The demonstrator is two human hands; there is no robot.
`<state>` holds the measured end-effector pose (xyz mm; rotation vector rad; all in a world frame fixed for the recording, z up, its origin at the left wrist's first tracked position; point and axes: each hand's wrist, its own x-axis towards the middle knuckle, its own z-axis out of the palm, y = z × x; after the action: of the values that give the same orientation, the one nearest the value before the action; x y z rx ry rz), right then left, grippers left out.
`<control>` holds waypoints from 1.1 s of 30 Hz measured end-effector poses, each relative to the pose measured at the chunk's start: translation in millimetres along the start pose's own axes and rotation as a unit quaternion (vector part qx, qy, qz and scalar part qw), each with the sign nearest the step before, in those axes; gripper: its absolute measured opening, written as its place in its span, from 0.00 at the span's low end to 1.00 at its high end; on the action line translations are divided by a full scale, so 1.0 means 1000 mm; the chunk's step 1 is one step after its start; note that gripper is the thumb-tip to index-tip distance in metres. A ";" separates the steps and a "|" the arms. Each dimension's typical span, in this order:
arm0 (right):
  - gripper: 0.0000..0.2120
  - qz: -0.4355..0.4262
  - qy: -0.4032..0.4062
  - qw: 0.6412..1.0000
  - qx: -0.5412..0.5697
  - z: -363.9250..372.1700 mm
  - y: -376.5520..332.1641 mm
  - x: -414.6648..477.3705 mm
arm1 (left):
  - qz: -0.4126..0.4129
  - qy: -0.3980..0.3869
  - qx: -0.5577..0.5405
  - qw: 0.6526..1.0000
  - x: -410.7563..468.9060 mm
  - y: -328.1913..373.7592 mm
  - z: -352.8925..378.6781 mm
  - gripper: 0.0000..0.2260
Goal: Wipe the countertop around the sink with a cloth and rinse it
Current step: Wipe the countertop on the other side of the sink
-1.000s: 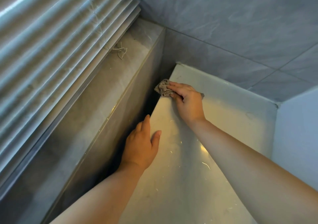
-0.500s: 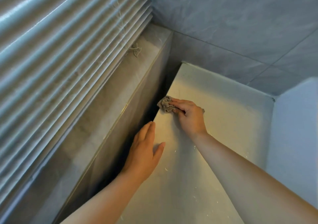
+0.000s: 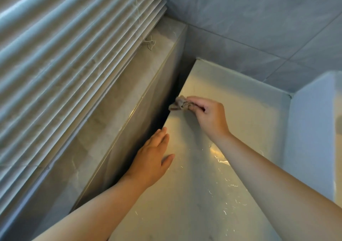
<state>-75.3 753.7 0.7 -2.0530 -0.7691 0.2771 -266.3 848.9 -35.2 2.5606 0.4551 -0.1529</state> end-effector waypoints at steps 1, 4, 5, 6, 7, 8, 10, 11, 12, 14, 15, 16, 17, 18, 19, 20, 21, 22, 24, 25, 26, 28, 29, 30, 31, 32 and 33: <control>0.12 -0.002 0.006 1.000 -0.016 0.004 0.002 0.010 | 0.002 0.001 0.001 1.000 0.000 0.000 0.000 0.29; 0.12 0.023 -0.007 0.999 -0.041 0.019 0.009 0.033 | 0.004 -0.001 0.008 1.000 0.000 0.002 0.001 0.29; 0.12 0.038 -0.014 0.998 -0.040 0.024 0.010 0.036 | 0.004 -0.002 0.008 1.000 0.001 0.002 0.000 0.29; 0.12 0.048 -0.018 0.998 -0.036 0.028 0.011 0.035 | 0.003 -0.002 0.008 1.000 0.001 0.001 0.000 0.28; 0.12 0.054 -0.016 0.998 -0.030 0.033 0.012 0.031 | 0.003 -0.002 0.009 1.000 0.001 0.001 0.000 0.28; 0.12 0.053 -0.012 0.998 -0.022 0.035 0.012 0.026 | 0.003 -0.002 0.011 1.000 0.001 0.000 0.000 0.28; 0.12 0.046 -0.017 0.999 -0.001 0.037 0.011 0.013 | 0.003 -0.008 0.017 1.000 0.002 -0.001 0.000 0.29; 0.12 0.038 -0.025 0.999 0.006 0.036 0.012 0.006 | 0.004 -0.012 0.019 1.000 0.002 -0.001 0.000 0.29; 0.12 0.027 -0.033 0.999 0.008 0.035 0.013 0.000 | 0.005 -0.015 0.021 1.000 0.002 -0.001 0.000 0.29; 0.12 0.012 -0.041 0.999 0.003 0.033 0.014 -0.012 | 0.007 -0.018 0.021 1.000 0.001 0.000 -0.002 0.29; 0.12 0.010 -0.042 0.999 -0.001 0.032 0.015 -0.017 | 0.007 -0.022 0.021 1.000 0.001 0.001 -0.002 0.29; 0.13 0.008 -0.043 0.999 -0.006 0.032 0.014 -0.022 | 0.007 -0.026 0.023 0.999 0.001 0.002 -0.004 0.30; 0.13 0.011 -0.043 0.999 -0.009 0.032 0.015 -0.027 | 0.008 -0.030 0.027 0.999 0.001 0.003 -0.005 0.30; 0.13 0.014 -0.044 0.999 -0.012 0.032 0.015 -0.032 | 0.009 -0.033 0.032 0.999 0.001 0.004 -0.006 0.31; 0.13 0.018 -0.046 0.999 -0.013 0.032 0.015 -0.037 | 0.012 -0.035 0.041 0.999 0.002 0.004 -0.007 0.31; 0.13 0.022 -0.053 0.998 -0.013 0.032 0.014 -0.041 | 0.017 -0.035 0.054 0.998 0.002 0.004 -0.008 0.33; 0.13 0.028 -0.064 0.998 -0.009 0.030 0.012 -0.045 | 0.023 -0.036 0.072 0.997 0.002 0.004 -0.009 0.35; 0.13 0.037 -0.077 0.996 -0.004 0.026 0.008 -0.048 | 0.030 -0.039 0.089 0.995 0.003 0.004 -0.009 0.38; 0.13 0.039 -0.073 0.997 0.003 0.016 0.003 -0.050 | 0.035 -0.042 0.105 0.993 0.004 0.004 -0.010 0.40; 0.13 0.038 -0.046 0.998 0.010 0.010 0.002 -0.048 | 0.035 -0.045 0.106 0.993 0.004 0.004 -0.010 0.41; 0.13 0.041 -0.008 0.999 0.020 0.003 0.001 -0.044 | 0.033 -0.050 0.106 0.993 0.004 0.005 -0.010 0.42; 0.13 0.058 0.063 0.996 0.035 -0.011 0.004 -0.031 | 0.025 -0.055 0.110 0.992 0.004 0.006 -0.009 0.43; 0.12 0.067 0.087 0.993 0.037 -0.019 0.006 -0.023 | 0.023 -0.056 0.109 0.992 0.004 0.006 -0.009 0.43; 0.13 0.073 0.105 0.991 0.031 -0.026 0.009 -0.014 | 0.021 -0.057 0.109 0.992 0.003 0.007 -0.009 0.43; 0.13 0.077 0.115 0.990 0.021 -0.032 0.014 -0.006 | 0.018 -0.058 0.109 0.992 0.004 0.007 -0.009 0.44; 0.13 0.080 0.120 0.990 0.004 -0.038 0.020 0.001 | 0.016 -0.059 0.109 0.992 0.004 0.007 -0.009 0.44; 0.13 0.085 0.120 0.989 -0.017 -0.042 0.028 0.007 | 0.015 -0.059 0.107 0.992 0.004 0.007 -0.010 0.44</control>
<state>-38.6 718.6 2.4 -2.1392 -0.4551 0.1101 -260.0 849.8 -24.5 2.7479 0.3722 -0.3571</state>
